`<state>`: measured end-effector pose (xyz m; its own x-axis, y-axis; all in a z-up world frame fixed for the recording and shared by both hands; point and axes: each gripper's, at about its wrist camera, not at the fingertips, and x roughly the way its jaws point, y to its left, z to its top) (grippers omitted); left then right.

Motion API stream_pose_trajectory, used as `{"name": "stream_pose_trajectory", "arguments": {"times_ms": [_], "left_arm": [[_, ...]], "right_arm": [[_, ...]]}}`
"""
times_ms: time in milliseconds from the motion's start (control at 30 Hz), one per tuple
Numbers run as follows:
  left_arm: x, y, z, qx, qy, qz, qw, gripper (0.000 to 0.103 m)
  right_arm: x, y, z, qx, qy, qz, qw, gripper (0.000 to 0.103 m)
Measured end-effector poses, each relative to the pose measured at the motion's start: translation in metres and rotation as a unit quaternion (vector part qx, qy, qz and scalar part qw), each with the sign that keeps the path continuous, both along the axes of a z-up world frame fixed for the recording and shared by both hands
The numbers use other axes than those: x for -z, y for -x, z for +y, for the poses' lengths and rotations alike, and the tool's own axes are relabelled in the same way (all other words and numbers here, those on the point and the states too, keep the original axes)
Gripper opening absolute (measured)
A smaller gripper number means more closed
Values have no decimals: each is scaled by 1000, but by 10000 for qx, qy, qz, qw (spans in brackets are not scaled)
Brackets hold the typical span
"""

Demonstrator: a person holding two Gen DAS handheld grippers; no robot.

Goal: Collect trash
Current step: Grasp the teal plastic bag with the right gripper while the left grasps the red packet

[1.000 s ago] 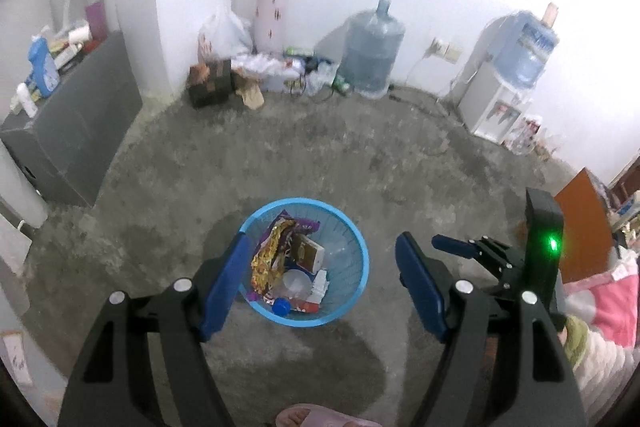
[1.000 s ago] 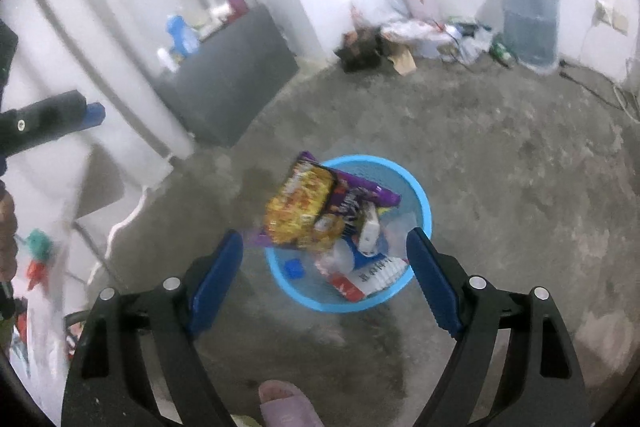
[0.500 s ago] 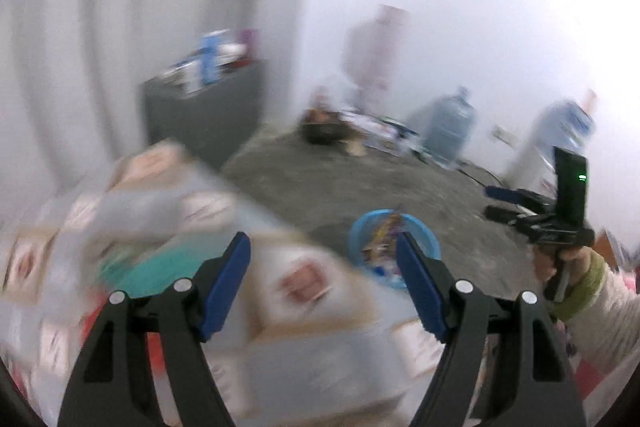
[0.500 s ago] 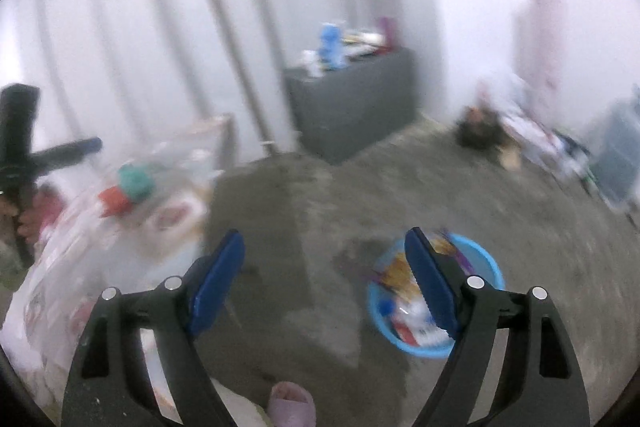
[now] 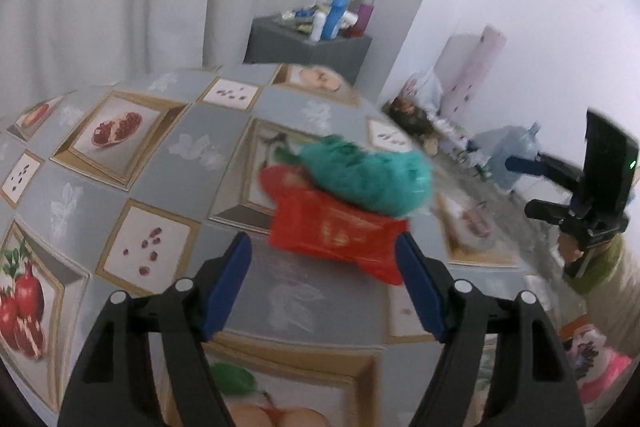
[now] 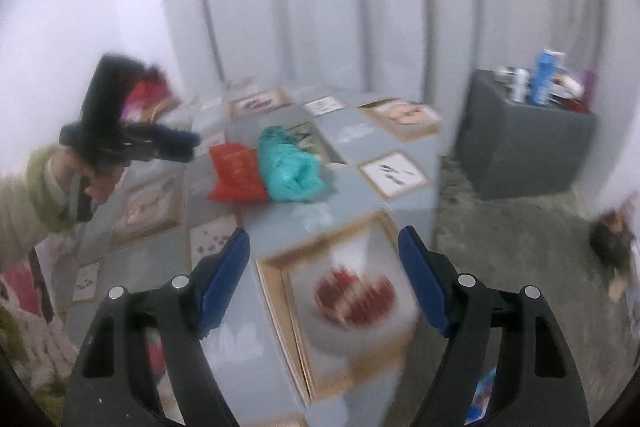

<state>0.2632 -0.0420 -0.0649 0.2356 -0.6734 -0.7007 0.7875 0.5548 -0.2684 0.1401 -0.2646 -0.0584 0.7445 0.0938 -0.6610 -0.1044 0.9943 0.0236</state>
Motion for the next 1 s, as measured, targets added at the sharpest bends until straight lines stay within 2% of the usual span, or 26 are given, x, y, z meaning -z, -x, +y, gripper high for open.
{"name": "stream_pose_trajectory", "arguments": {"times_ms": [233, 400, 533, 600, 667, 767, 1000], "left_arm": [[20, -16, -17, 203, -308, 21, 9993, 61], [29, -23, -23, 262, -296, 148, 9991, 47], [32, -23, -26, 293, -308, 148, 9990, 35], [32, -22, -27, 281, -311, 146, 9990, 26], [31, -21, -26, 275, -279, 173, 9991, 23], [27, -17, -23, 289, -171, 222, 9992, 15], [18, 14, -4, 304, 44, 566, 9979, 10]], "right_arm": [[15, -65, 20, -544, 130, 407, 9976, 69], [26, -88, 23, -690, 152, 624, 9955, 65], [35, -102, 20, -696, 98, 827, 9941, 54], [38, -102, 19, -717, 60, 902, 9933, 46], [38, -100, 20, -718, 12, 906, 9933, 41], [35, -94, 22, -699, -31, 916, 9933, 39], [28, -48, 32, -483, -204, 911, 9945, 39]]}}
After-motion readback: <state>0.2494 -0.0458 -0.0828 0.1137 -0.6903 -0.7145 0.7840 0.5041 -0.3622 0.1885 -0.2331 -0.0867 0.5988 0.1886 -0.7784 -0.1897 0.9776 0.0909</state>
